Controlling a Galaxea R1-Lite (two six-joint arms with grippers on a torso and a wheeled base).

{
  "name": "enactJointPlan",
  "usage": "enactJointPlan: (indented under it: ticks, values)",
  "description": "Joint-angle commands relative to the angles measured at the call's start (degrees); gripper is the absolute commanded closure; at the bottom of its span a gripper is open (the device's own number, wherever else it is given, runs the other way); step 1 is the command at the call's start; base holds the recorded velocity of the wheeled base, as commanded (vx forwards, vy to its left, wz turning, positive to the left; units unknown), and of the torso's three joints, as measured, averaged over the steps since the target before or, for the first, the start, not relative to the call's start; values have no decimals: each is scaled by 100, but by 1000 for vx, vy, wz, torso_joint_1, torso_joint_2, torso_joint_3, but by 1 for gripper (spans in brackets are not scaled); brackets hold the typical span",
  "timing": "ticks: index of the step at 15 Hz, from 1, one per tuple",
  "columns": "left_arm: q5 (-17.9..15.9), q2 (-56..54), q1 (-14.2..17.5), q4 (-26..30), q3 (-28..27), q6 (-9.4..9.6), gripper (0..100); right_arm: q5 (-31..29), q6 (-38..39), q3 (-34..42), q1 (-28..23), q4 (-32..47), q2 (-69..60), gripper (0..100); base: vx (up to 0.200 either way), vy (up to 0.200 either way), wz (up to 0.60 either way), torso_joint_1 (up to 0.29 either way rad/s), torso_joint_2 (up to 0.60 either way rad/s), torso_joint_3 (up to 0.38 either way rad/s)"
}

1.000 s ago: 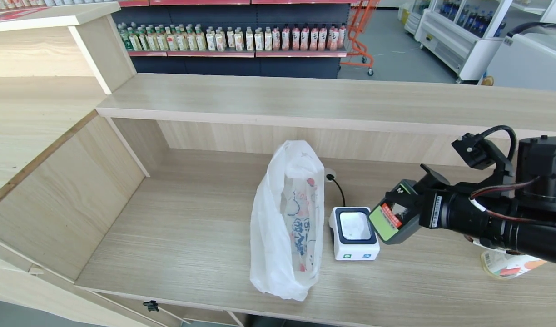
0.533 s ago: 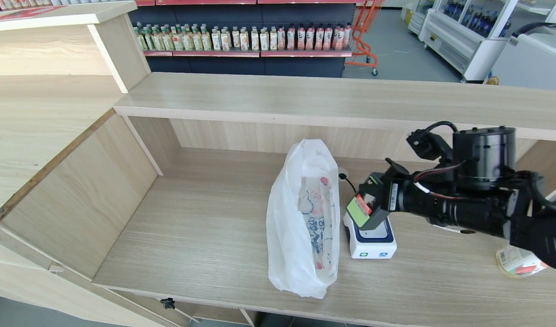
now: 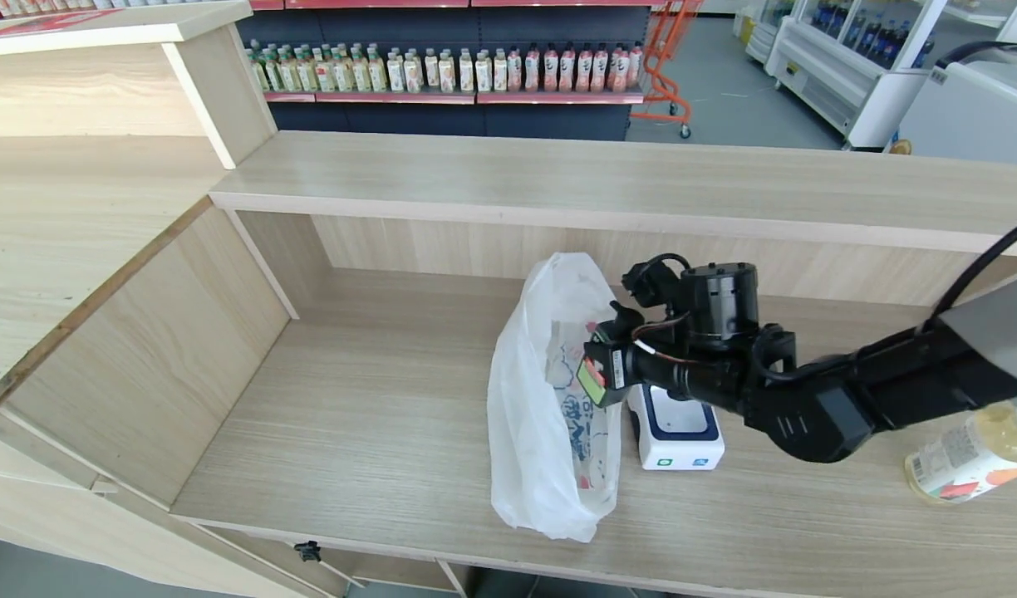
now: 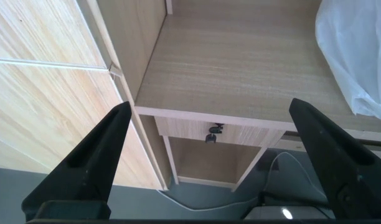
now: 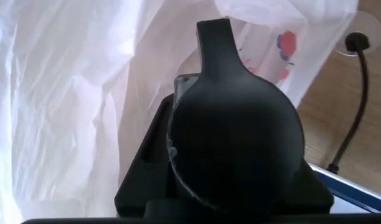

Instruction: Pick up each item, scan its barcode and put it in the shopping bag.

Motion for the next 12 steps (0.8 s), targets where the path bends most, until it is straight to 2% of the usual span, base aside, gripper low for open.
enactJointPlan:
  ticks: [1,7,8,10,12]
  values:
    - [4,6,-1,0,0,0,0,-15,-187,-257,176,-82,575,100,0,0,0,0,0,0]
    - [4,-2,-1,0,0,9,0,-156,-706,-653,317,-319,1128,100,0,0,0,0,0,0]
    - [4,-2,8,0,0,0,0,-226,-767,-626,317,-477,1199,0,0,0,0,0,0,0]
    - [-5,-2,8,0,0,0,0,-235,-724,-582,325,-583,1199,0,0,0,0,0,0,0]
    - [4,6,8,0,0,0,0,-208,-275,-477,325,-539,961,0,0,0,0,0,0,0]
